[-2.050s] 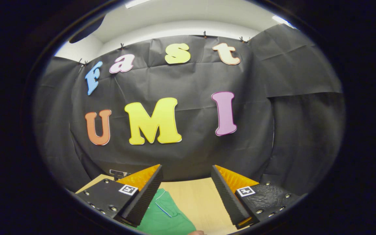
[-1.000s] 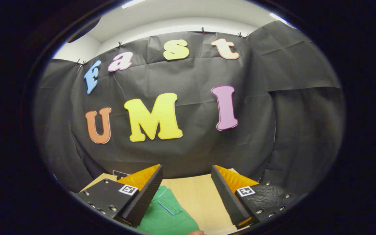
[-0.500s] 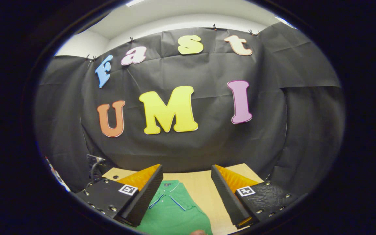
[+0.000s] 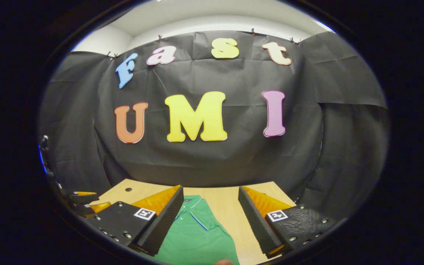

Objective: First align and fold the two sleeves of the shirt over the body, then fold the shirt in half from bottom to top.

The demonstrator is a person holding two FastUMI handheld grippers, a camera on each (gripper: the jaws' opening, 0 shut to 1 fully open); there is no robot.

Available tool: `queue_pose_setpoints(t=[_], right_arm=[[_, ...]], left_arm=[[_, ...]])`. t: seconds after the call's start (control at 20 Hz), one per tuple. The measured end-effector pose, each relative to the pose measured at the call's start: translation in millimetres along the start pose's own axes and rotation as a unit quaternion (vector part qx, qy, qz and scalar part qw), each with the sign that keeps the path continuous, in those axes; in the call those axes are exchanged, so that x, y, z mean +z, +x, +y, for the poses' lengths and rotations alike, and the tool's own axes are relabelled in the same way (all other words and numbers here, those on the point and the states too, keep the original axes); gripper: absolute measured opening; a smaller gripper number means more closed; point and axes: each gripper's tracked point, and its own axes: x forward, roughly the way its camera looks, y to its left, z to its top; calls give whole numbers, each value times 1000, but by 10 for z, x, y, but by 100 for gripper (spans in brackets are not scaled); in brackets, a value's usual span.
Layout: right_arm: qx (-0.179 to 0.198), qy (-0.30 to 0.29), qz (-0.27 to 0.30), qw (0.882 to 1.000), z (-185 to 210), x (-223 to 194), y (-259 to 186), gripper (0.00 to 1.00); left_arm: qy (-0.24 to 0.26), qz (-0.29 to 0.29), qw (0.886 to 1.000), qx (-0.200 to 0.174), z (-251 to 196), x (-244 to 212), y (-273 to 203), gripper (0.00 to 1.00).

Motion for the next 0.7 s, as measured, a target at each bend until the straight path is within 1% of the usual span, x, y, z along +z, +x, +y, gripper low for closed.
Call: queue_pose_setpoints(t=[0.1, 0.15, 0.2, 0.3, 0.4, 0.45, 0.55, 0.6, 0.65, 0.7], right_arm=[[-10, -5, 46, 999, -83, -444, -68, 94], [-14, -4, 79, 997, -139, -730, -114, 96], [-20, -5, 116, 993, -208, -1060, -147, 94], [-30, -11, 190, 981, -345, -1710, -246, 94], [-31, -3, 259, 965, -397, -2291, -398, 95], [-32, 7, 285, 958, -419, -2523, -517, 95], [-39, 28, 337, 940, -458, -2876, -543, 95], [-41, 38, 357, 933, -478, -3018, -529, 95], [-47, 40, 371, 926, -494, -3128, -518, 95], [-54, 36, 381, 922, -514, -3197, -520, 94]], left_arm=[[-33, 63, 997, 4, 92, -539, -58, 98], [-52, 100, 994, 8, 131, -813, -116, 98], [-71, 137, 988, 14, 176, -1073, -173, 99], [-102, 202, 974, 22, 239, -1600, -332, 99], [-124, 255, 958, 33, 271, -1972, -454, 100], [-125, 274, 953, 39, 288, -2103, -502, 100], [-114, 305, 945, 41, 287, -2299, -577, 100], [-104, 312, 944, 41, 289, -2345, -598, 100], [-93, 319, 942, 45, 344, -2502, -624, 100], [-89, 326, 940, 47, 331, -2532, -654, 100]])
